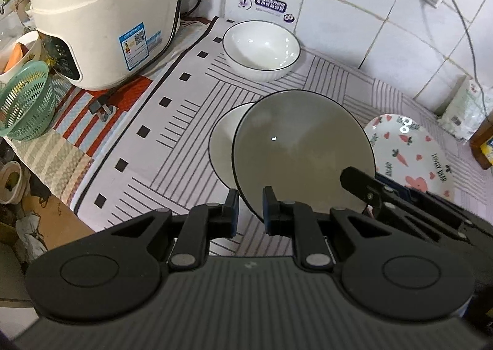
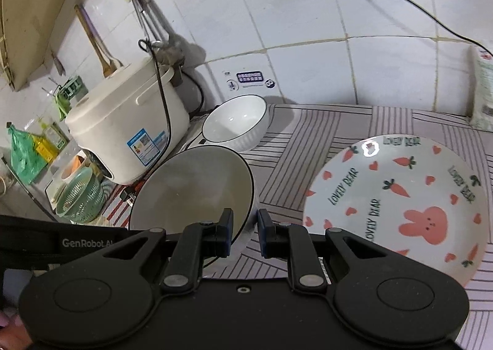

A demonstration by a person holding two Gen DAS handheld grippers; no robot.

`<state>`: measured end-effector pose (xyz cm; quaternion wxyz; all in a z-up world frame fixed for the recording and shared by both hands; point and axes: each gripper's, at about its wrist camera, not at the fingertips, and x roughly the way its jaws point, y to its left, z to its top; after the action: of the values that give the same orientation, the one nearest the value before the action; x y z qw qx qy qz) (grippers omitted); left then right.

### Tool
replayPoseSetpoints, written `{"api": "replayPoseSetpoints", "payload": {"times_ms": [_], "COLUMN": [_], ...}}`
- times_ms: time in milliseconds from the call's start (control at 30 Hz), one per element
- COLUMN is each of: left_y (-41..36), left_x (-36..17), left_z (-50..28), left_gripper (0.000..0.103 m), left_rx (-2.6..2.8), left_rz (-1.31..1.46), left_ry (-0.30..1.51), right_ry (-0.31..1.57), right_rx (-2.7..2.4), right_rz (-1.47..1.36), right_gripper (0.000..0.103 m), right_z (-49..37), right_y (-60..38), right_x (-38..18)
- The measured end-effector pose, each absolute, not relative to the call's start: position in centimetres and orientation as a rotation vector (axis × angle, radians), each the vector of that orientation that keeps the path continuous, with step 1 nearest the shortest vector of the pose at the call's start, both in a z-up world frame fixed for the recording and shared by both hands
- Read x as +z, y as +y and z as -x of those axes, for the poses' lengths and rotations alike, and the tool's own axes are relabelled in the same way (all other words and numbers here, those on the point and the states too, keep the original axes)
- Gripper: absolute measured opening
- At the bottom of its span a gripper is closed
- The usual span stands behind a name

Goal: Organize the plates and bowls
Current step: 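Lower the held bowl into another white bowl with the left gripper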

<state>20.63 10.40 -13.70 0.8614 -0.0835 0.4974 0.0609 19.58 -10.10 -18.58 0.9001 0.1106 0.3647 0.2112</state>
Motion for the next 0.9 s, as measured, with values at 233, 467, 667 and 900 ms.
{"api": "replayPoseSetpoints", "payload": {"times_ms": [233,467,667,900], "left_y": [11.8,12.1,11.8,12.1], "left_x": [-14.7,-15.7,-16.1,-16.9], "left_z": [-22.2,-23.2,-24.3,-24.7], "left_gripper": [0.016,0.016,0.016,0.017], "left_rx": [0.143,0.145,0.148,0.158], "left_rz": [0.216,0.218,0.188,0.209], "left_ry": [1.080,1.126,1.156,1.175], "right_ry": [0.723,0.707,0.706,0.751], "right_rx": [0.469,0.460,0.448,0.443], "right_rz": [-0.061,0.080,0.180,0.199], "right_gripper": [0.020,0.020,0.020,0.020], "right_z": [-21.5,-21.9,-22.4,-23.1], "right_y": [-7.2,-5.4,-4.3,-3.9], "right_x": [-18.7,-19.1,-19.4,-20.6]}}
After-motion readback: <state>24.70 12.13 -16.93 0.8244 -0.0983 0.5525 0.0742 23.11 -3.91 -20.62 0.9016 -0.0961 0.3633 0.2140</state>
